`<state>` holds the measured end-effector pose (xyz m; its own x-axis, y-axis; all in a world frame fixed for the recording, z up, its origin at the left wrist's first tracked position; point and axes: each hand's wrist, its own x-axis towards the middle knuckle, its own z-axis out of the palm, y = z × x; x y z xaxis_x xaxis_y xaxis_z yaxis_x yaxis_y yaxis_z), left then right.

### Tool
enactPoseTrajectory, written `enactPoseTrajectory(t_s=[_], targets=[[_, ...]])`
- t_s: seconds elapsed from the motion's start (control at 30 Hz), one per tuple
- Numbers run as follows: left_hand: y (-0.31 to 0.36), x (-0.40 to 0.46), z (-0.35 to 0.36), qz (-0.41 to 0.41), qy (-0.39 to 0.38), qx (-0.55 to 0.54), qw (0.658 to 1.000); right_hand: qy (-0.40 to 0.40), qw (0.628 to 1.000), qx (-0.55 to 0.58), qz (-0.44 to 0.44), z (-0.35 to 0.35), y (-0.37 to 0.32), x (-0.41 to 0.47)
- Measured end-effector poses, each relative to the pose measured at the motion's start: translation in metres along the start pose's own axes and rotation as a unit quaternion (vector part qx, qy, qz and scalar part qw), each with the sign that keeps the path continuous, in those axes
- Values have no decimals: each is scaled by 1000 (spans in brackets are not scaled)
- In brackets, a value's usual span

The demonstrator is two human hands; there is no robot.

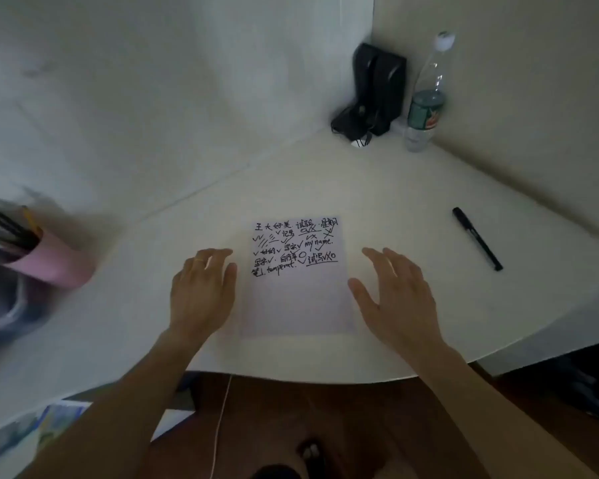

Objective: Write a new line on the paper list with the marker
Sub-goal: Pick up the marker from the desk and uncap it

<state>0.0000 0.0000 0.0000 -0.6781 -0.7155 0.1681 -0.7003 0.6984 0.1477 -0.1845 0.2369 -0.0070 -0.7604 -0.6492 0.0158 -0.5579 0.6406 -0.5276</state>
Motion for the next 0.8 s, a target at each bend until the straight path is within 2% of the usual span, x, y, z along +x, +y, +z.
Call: enactPoseTrajectory(t_s=[0.17, 0.37, 0.8], targets=[[-17, -19, 35, 6, 37, -5, 999, 106, 992, -57, -47, 40, 28, -3], [-22, -21, 51, 13, 102, -29, 994, 190, 971, -111, -92, 59, 34, -3], [-24, -28, 48, 21, 97, -59, 993, 90, 991, -90, -33, 35, 21, -13]])
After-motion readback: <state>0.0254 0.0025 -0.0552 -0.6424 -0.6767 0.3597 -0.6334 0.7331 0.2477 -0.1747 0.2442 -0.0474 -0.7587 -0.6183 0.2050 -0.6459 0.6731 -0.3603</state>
